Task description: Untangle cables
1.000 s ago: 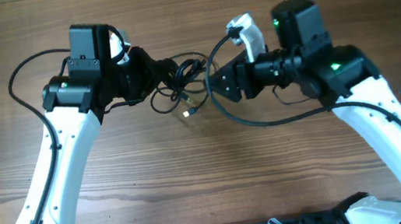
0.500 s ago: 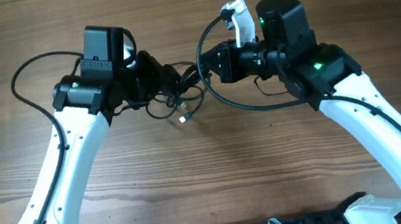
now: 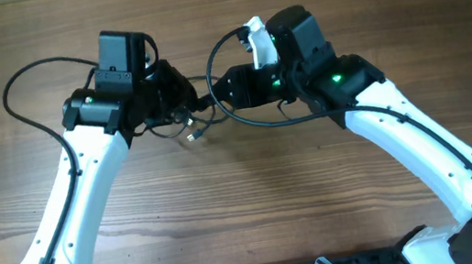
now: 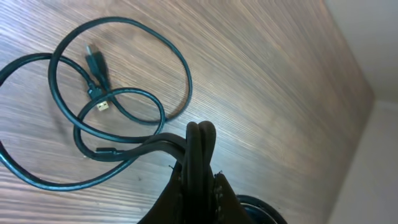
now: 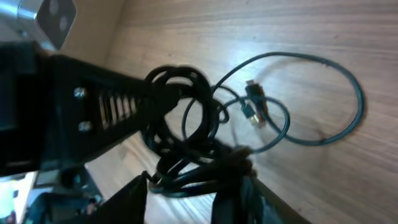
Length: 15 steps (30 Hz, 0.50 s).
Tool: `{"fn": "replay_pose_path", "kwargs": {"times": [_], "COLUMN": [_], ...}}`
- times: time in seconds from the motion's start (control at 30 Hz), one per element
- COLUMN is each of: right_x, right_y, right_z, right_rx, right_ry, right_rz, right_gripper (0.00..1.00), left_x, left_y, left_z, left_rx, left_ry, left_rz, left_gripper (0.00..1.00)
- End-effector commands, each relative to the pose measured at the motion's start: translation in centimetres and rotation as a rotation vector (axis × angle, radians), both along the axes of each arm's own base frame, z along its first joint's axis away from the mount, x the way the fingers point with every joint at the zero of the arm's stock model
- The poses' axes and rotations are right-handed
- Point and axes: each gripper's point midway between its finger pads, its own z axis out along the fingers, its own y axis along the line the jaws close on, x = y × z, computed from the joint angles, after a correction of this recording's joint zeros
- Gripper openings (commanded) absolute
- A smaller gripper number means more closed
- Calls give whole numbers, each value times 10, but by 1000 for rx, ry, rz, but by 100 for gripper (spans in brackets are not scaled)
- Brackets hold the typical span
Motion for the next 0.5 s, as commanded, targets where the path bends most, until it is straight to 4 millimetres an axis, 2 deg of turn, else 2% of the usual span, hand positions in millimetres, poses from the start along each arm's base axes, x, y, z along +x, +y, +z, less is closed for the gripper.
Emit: {"fn": "replay_pose_path", "kwargs": {"times": [0.0, 0.1, 0.17, 0.27, 0.37, 0.47], "right_x": [-7, -12, -14, -8, 1, -17], "right_y": [7, 14, 19, 11, -7, -2], "right_z": [12, 21, 27, 23, 21, 29], "right_rx": [58, 108, 120, 3, -62, -16], "right_ry": [42, 46, -26, -301, -450, -623], "right_rz": [3, 47, 118, 283, 371, 589], "right_gripper": [56, 57, 56, 55, 56, 62], "left_x": [12, 14, 14, 1, -19, -30], "left_y": [10, 10, 9, -19, -30, -29], "left_z": [6, 7, 7, 12, 10, 5], "left_rx": [104, 124, 122, 53, 5, -8], "left_ry": [-89, -110, -111, -150, -121, -76], "left_rz": [-27, -62, -69, -301, -426, -456], "left_gripper": [4, 4, 4, 4, 4, 4]}}
